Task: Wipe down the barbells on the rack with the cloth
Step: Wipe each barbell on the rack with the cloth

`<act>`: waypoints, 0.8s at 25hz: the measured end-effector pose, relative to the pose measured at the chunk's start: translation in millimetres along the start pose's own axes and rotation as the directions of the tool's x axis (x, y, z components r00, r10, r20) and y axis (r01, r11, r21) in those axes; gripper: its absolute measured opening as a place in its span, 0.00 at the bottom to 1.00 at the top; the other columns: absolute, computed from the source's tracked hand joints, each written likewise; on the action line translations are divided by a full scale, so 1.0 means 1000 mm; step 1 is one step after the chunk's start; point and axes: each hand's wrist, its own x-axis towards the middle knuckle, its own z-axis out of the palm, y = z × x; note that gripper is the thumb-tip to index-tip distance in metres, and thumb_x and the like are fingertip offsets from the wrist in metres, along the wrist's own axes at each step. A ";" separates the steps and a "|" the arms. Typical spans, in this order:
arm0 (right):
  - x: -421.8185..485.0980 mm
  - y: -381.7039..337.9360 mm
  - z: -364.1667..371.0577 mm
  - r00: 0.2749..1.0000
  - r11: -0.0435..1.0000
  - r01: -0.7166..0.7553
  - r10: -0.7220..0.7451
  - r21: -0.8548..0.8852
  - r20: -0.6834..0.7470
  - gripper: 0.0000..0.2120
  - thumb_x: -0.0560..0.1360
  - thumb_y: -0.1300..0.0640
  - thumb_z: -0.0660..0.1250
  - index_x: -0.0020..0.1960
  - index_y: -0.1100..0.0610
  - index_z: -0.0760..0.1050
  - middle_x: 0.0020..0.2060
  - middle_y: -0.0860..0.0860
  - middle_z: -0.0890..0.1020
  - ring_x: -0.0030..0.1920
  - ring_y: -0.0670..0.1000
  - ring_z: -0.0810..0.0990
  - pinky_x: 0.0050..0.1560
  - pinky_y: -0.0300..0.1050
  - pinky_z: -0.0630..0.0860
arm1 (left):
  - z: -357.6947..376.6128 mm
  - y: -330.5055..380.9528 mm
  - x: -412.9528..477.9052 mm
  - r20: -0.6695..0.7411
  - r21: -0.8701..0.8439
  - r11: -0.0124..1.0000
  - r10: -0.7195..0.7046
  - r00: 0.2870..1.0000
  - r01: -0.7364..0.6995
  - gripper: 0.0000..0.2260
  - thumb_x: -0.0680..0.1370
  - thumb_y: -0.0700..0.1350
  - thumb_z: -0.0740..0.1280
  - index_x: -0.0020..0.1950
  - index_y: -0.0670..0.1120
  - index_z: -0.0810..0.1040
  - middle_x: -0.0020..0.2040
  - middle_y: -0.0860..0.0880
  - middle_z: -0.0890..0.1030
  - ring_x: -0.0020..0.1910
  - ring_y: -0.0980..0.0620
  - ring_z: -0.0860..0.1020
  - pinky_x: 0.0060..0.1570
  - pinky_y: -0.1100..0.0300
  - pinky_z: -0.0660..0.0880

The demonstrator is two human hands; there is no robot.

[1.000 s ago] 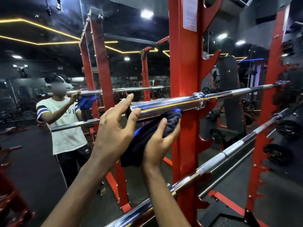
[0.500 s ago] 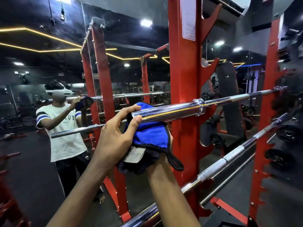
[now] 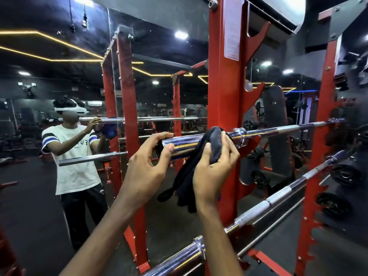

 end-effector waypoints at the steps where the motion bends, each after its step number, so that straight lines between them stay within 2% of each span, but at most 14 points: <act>1: 0.003 0.000 0.000 0.998 0.996 0.057 -0.055 -0.074 0.031 0.24 0.79 0.53 0.66 0.73 0.61 0.75 0.67 0.53 0.75 0.67 0.48 0.72 0.74 0.50 0.68 | 0.000 0.000 0.000 -0.002 0.015 1.000 0.007 1.000 -0.007 0.11 0.82 0.53 0.65 0.64 0.59 0.77 0.59 0.59 0.83 0.58 0.60 0.81 0.57 0.59 0.77; 3: 0.022 0.003 -0.001 0.978 0.975 0.157 -0.132 -0.156 0.159 0.21 0.78 0.54 0.68 0.70 0.58 0.78 0.66 0.50 0.77 0.66 0.46 0.73 0.73 0.48 0.69 | 0.001 0.001 0.000 -0.006 0.029 1.000 0.011 1.000 -0.011 0.10 0.82 0.53 0.65 0.64 0.59 0.77 0.58 0.59 0.83 0.57 0.60 0.80 0.54 0.65 0.75; 6: 0.059 0.004 0.003 0.955 0.961 0.144 -0.073 -0.236 0.287 0.20 0.75 0.49 0.66 0.63 0.55 0.82 0.62 0.49 0.80 0.64 0.51 0.79 0.70 0.54 0.72 | 0.001 0.003 -0.001 -0.009 0.021 1.000 0.002 1.000 -0.002 0.10 0.82 0.51 0.65 0.64 0.59 0.77 0.57 0.58 0.83 0.56 0.61 0.80 0.51 0.73 0.72; 10: 0.076 0.001 0.004 0.925 0.907 0.131 0.032 -0.399 0.378 0.15 0.76 0.49 0.65 0.58 0.51 0.83 0.60 0.47 0.81 0.61 0.55 0.79 0.70 0.58 0.70 | 0.001 0.004 -0.002 0.002 0.003 1.000 0.004 1.000 -0.004 0.10 0.83 0.52 0.64 0.64 0.59 0.76 0.57 0.57 0.83 0.56 0.61 0.81 0.51 0.70 0.75; 12: 0.058 -0.012 0.003 0.878 0.903 0.238 -0.042 -0.358 0.476 0.13 0.76 0.49 0.65 0.58 0.50 0.82 0.57 0.47 0.81 0.59 0.54 0.79 0.68 0.60 0.71 | 0.002 0.004 -0.001 -0.014 0.001 1.000 0.017 1.000 -0.017 0.10 0.83 0.51 0.64 0.64 0.58 0.77 0.57 0.58 0.83 0.56 0.61 0.80 0.52 0.70 0.75; 15: 0.034 -0.021 -0.003 0.766 0.898 0.419 -0.270 -0.135 0.583 0.11 0.78 0.51 0.66 0.58 0.50 0.81 0.55 0.44 0.81 0.58 0.50 0.80 0.64 0.60 0.74 | 0.004 0.003 0.000 -0.023 0.012 0.999 0.033 0.999 -0.033 0.10 0.83 0.50 0.65 0.64 0.56 0.77 0.57 0.59 0.82 0.57 0.61 0.80 0.54 0.71 0.73; 17: 0.043 -0.015 -0.007 0.696 0.878 0.477 -0.352 -0.037 0.626 0.10 0.79 0.52 0.67 0.59 0.51 0.81 0.54 0.44 0.81 0.58 0.49 0.81 0.63 0.60 0.75 | 0.006 0.004 -0.001 -0.031 0.070 0.996 0.055 0.998 -0.053 0.10 0.83 0.49 0.64 0.64 0.54 0.77 0.57 0.58 0.82 0.57 0.62 0.79 0.55 0.72 0.71; 18: 0.054 -0.007 -0.010 0.688 0.875 0.483 -0.350 -0.041 0.636 0.09 0.79 0.52 0.67 0.58 0.52 0.81 0.53 0.44 0.80 0.57 0.49 0.81 0.62 0.61 0.75 | 0.006 0.004 0.000 -0.034 0.141 0.986 0.093 0.995 -0.088 0.11 0.84 0.48 0.63 0.66 0.51 0.76 0.58 0.56 0.81 0.58 0.62 0.78 0.57 0.71 0.71; 20: 0.079 0.010 -0.017 0.746 0.882 0.442 -0.258 -0.166 0.614 0.10 0.79 0.49 0.65 0.56 0.51 0.81 0.51 0.44 0.79 0.54 0.52 0.80 0.62 0.61 0.74 | 0.007 0.003 0.001 0.002 0.356 0.916 0.197 0.980 -0.185 0.13 0.84 0.46 0.59 0.68 0.47 0.74 0.64 0.51 0.79 0.65 0.57 0.75 0.69 0.61 0.67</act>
